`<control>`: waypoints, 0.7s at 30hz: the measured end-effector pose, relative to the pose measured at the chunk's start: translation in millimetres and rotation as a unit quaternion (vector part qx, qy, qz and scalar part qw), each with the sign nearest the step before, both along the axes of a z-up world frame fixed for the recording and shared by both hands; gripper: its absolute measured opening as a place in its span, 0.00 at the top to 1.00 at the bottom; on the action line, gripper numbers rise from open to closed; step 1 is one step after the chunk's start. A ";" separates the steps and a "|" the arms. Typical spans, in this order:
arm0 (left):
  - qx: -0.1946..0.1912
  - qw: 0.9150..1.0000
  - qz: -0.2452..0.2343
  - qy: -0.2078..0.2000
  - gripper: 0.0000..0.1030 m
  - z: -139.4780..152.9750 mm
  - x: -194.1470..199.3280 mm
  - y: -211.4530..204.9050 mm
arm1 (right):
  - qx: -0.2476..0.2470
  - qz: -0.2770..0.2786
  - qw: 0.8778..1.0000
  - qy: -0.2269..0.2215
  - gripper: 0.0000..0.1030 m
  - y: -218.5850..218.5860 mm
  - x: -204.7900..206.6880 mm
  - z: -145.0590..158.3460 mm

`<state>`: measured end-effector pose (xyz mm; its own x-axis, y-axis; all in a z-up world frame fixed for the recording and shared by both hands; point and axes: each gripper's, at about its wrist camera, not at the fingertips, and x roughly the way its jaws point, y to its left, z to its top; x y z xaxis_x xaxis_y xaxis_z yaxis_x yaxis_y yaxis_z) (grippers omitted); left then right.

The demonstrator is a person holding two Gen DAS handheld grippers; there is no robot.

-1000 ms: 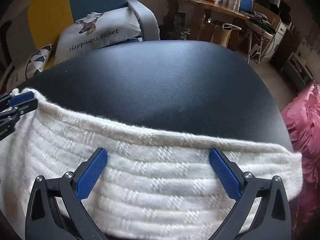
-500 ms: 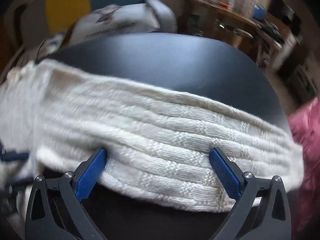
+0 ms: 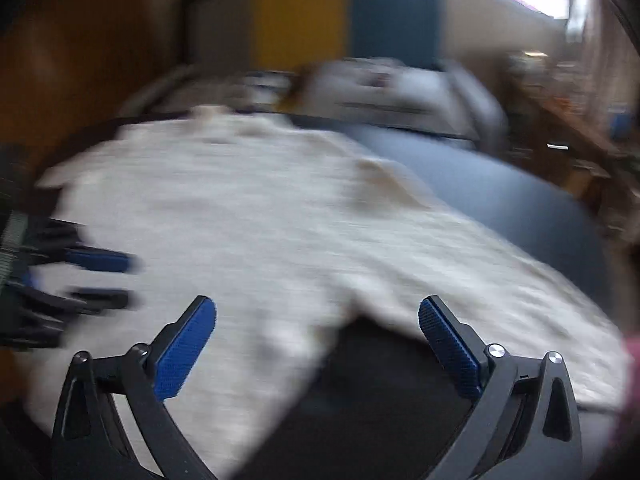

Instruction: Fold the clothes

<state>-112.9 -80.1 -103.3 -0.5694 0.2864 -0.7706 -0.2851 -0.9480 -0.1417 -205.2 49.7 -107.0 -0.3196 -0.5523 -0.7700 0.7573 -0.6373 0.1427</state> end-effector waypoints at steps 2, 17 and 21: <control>0.005 1.000 0.019 -0.001 0.72 -3.2 9.1 -11.3 | -0.004 0.023 0.999 -0.028 0.00 -15.2 1.6 -5.7; 0.025 0.997 0.066 -0.009 0.71 -23.0 44.2 -46.0 | 0.013 0.032 0.995 -0.098 0.02 -21.4 6.8 -19.6; 0.022 0.997 0.071 -0.018 0.71 -27.4 45.2 -48.1 | 0.067 0.037 0.991 -0.112 0.01 -29.3 18.2 -43.9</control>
<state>-67.7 -128.2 -130.7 -0.5797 0.2385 -0.7792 -0.1417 -0.9712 -0.1918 -187.1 20.4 -150.9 -0.0953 -0.4563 -0.8847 0.7622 -0.6051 0.2300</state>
